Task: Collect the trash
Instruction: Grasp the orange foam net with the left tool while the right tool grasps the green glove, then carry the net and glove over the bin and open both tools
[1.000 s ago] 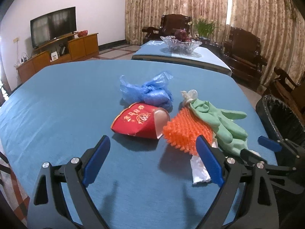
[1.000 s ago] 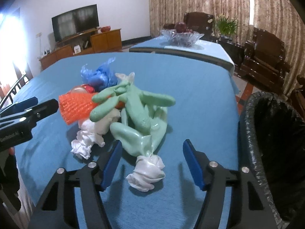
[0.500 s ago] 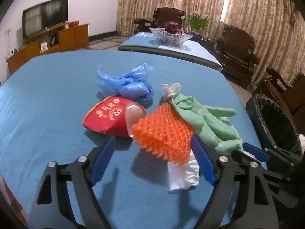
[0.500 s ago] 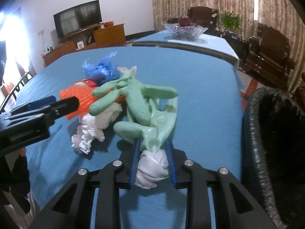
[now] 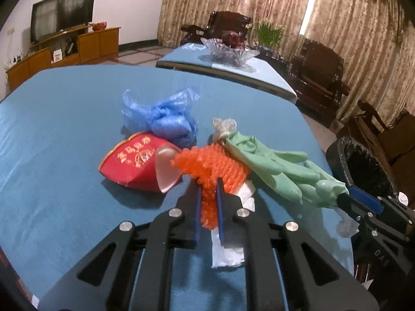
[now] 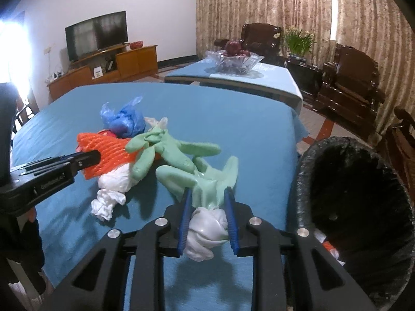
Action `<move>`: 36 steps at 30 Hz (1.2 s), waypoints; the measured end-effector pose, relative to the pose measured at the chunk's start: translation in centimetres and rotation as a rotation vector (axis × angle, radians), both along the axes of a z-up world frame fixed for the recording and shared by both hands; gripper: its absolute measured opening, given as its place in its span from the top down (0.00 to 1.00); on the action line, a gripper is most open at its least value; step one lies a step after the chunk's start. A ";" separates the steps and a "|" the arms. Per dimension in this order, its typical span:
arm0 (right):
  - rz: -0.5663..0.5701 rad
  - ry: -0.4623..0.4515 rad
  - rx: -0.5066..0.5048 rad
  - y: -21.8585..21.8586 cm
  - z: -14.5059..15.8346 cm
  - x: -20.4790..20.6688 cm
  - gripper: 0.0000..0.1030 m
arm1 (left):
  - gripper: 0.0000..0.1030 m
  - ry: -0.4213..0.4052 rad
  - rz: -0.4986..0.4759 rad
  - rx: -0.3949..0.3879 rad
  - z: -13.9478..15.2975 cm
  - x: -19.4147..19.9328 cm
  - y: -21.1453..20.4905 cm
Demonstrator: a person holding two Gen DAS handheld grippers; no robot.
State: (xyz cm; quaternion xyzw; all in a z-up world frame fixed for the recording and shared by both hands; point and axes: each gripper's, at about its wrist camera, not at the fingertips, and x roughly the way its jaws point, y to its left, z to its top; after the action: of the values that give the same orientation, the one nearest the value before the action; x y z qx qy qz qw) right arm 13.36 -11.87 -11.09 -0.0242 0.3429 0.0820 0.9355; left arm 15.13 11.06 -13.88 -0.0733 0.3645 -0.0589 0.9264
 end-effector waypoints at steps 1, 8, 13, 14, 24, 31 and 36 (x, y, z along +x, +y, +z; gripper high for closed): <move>-0.005 -0.007 0.003 -0.2 0.3 -0.1 0.77 | 0.91 -0.010 0.002 0.003 0.3 -0.1 0.0; -0.019 -0.055 0.028 -1.2 2.3 -0.6 1.00 | 0.92 -0.101 0.022 0.031 3.5 -1.3 0.1; -0.011 -0.023 0.044 -1.6 2.1 -0.3 0.97 | 0.92 -0.130 0.009 0.044 4.9 -1.8 0.0; -0.012 -0.006 0.053 -1.7 1.7 -0.2 0.92 | 0.92 -0.129 0.008 0.047 4.9 -2.0 -0.1; 0.002 0.095 0.041 -1.0 -2.7 0.4 0.61 | 0.92 -0.065 -0.008 0.074 1.8 -2.5 -0.4; 0.004 0.135 0.017 -1.0 -4.4 0.8 0.50 | 0.92 -0.060 -0.008 0.080 1.1 -2.4 -0.3; 0.016 0.167 0.075 -1.4 -5.1 1.1 0.66 | 0.92 -0.053 -0.003 0.078 0.8 -2.4 -0.3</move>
State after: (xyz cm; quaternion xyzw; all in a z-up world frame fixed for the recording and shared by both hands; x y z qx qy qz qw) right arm 14.46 -13.25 -16.14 0.0152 0.4162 0.1038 0.9032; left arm 12.73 10.73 -13.08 -0.0347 0.3421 -0.0481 0.9378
